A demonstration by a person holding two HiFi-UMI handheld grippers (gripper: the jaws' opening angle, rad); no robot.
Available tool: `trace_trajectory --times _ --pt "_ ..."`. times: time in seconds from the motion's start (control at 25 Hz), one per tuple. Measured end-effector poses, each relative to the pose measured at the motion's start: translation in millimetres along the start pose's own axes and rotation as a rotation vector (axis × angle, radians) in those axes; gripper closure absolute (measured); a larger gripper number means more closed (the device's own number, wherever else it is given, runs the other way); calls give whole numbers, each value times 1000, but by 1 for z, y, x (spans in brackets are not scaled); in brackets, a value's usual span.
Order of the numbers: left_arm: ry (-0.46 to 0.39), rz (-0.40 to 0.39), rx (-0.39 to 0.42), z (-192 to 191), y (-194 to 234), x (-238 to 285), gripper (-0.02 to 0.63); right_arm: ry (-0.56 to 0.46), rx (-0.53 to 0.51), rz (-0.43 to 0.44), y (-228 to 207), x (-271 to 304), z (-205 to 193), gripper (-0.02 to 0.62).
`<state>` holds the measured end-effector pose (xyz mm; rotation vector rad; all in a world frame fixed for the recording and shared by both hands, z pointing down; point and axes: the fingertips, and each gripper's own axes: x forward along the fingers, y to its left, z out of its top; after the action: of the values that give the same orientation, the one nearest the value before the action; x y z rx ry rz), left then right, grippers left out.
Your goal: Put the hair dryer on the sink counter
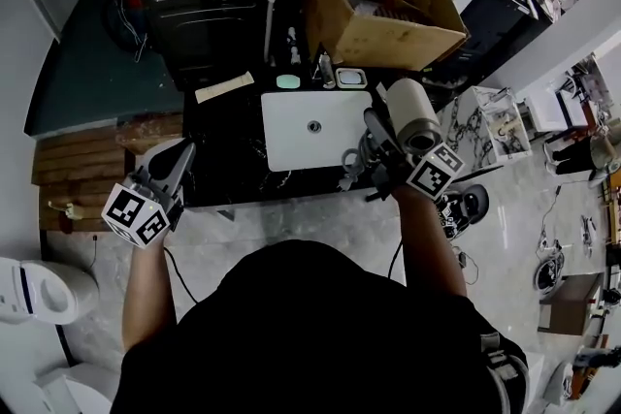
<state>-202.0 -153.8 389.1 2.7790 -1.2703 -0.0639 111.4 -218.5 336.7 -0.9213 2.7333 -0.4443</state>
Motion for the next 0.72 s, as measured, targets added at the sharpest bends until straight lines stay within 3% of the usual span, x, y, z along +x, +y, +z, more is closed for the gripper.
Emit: trace_trajectory --times 0.72 --pt "-15 49 -13 4 -8 -33 591 3 23 52 17 12 4 425"
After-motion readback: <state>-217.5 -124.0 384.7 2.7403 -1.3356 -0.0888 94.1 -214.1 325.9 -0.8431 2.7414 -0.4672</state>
